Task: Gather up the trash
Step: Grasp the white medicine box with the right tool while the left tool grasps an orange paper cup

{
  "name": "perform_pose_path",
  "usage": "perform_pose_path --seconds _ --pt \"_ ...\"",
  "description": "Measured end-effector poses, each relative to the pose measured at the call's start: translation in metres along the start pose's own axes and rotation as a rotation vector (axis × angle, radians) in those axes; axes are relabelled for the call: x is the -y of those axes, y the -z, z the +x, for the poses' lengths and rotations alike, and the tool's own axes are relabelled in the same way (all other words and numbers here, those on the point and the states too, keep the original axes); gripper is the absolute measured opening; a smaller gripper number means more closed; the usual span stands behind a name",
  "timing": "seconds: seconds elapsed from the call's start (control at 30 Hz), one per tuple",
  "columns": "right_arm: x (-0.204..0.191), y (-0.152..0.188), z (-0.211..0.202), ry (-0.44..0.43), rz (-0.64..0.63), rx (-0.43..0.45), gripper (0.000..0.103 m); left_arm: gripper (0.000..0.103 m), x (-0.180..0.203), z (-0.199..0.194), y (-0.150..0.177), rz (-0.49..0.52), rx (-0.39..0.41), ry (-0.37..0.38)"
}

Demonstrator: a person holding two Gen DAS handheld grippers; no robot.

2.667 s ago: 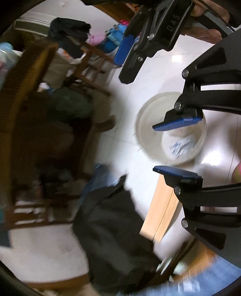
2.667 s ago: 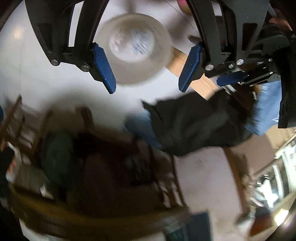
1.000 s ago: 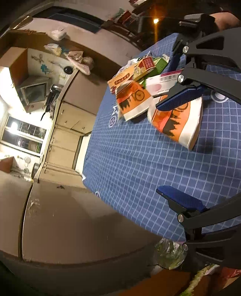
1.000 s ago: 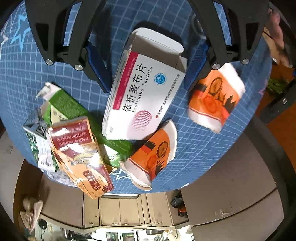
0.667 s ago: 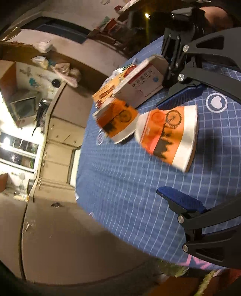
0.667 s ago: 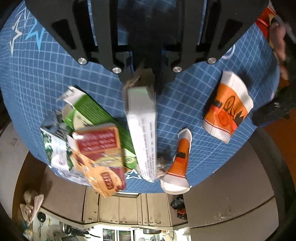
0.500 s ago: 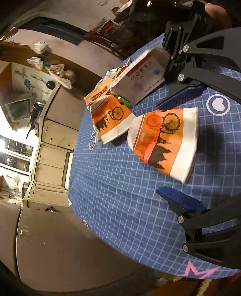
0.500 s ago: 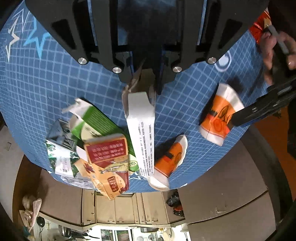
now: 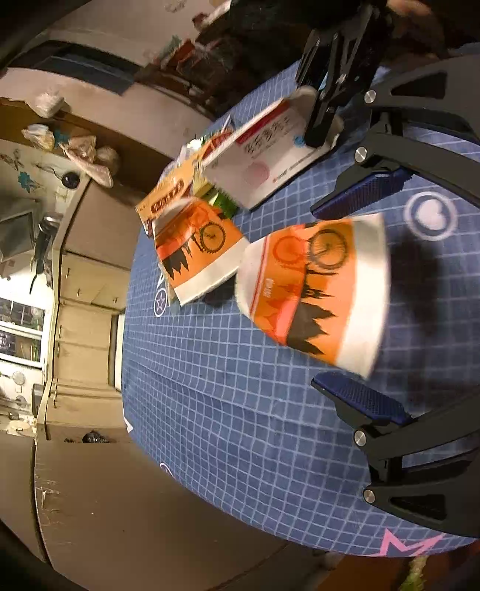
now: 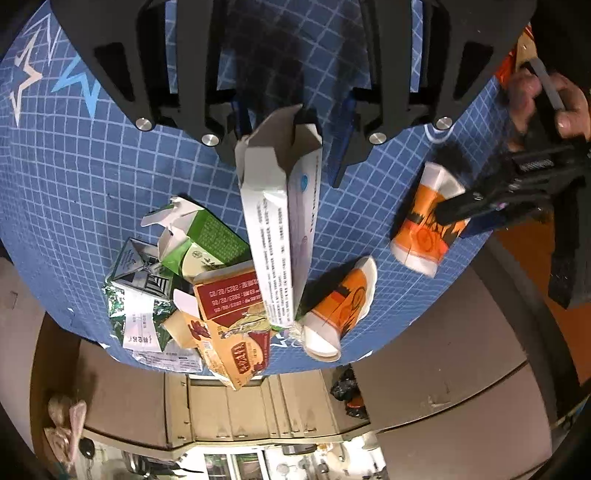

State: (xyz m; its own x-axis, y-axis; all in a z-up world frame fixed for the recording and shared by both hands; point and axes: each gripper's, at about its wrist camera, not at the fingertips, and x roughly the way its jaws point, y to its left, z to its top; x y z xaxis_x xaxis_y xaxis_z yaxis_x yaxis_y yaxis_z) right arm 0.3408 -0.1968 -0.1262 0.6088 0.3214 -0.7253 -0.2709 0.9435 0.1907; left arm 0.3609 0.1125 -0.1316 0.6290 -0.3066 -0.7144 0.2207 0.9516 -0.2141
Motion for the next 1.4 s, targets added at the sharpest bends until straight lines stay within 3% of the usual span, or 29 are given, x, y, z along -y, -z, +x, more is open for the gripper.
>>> perform_pose_path --seconds 0.13,0.27,0.33,0.47,0.53,0.6,0.67,0.73,0.8,0.83,0.93,0.97,1.13,1.2,1.27,1.3,1.37,1.4 --pt "-0.001 0.006 -0.007 0.003 -0.021 0.009 0.036 0.084 -0.021 -0.027 0.018 0.023 0.058 -0.024" --pt "0.002 0.021 -0.01 -0.003 -0.003 0.008 0.036 0.084 -0.019 -0.027 0.036 0.159 0.013 -0.145" --pt "0.002 0.023 -0.01 -0.003 -0.004 0.008 0.036 0.083 -0.014 -0.021 0.035 0.175 0.007 -0.153" --pt "-0.002 0.022 -0.008 -0.003 -0.006 0.009 0.036 0.077 -0.005 -0.009 0.028 0.184 -0.004 -0.111" --pt "-0.001 0.024 -0.011 0.002 0.001 0.018 0.036 0.062 -0.004 0.001 0.026 0.166 -0.029 -0.077" --pt "-0.003 0.017 -0.008 0.003 0.002 0.017 0.036 0.059 -0.008 0.004 0.023 0.144 -0.025 -0.073" --pt "-0.003 0.015 -0.008 0.01 -0.007 0.021 0.036 0.048 -0.008 0.004 0.022 0.131 -0.023 -0.051" --pt "-0.002 0.014 -0.01 0.003 -0.007 0.02 0.036 0.047 -0.008 -0.002 0.022 0.121 -0.025 -0.009" --pt "0.001 0.014 -0.009 -0.015 -0.001 0.009 0.036 0.048 -0.011 -0.013 0.021 0.076 -0.011 0.049" --pt "0.002 0.014 -0.01 -0.022 0.001 0.005 0.04 0.055 -0.011 -0.018 0.019 0.058 -0.001 0.075" --pt "0.003 0.013 -0.011 -0.025 0.005 0.007 0.058 0.083 -0.005 -0.029 0.015 0.051 0.056 0.039" --pt "0.003 0.013 -0.011 -0.033 0.013 0.006 0.062 0.085 -0.003 -0.03 0.014 0.052 0.061 0.038" --pt "0.007 0.004 -0.003 -0.014 0.047 -0.003 0.062 0.084 -0.007 0.004 0.001 -0.035 -0.005 -0.001" --pt "0.011 0.002 0.004 -0.013 0.061 -0.021 0.057 0.075 -0.009 0.021 -0.006 -0.092 -0.049 0.019" --pt "0.012 0.002 0.007 0.002 0.056 -0.02 0.049 0.07 -0.007 0.024 -0.012 -0.099 -0.041 0.004" --pt "0.012 0.001 0.007 0.005 0.057 -0.019 0.044 0.054 -0.007 0.027 -0.014 -0.105 -0.043 0.022" --pt "0.012 0.001 0.008 -0.008 0.059 -0.023 0.021 0.041 0.0 0.028 -0.017 -0.085 -0.035 0.01" --pt "0.01 0.002 0.008 -0.004 0.055 -0.017 0.017 0.036 0.003 0.028 -0.017 -0.074 -0.033 0.003"
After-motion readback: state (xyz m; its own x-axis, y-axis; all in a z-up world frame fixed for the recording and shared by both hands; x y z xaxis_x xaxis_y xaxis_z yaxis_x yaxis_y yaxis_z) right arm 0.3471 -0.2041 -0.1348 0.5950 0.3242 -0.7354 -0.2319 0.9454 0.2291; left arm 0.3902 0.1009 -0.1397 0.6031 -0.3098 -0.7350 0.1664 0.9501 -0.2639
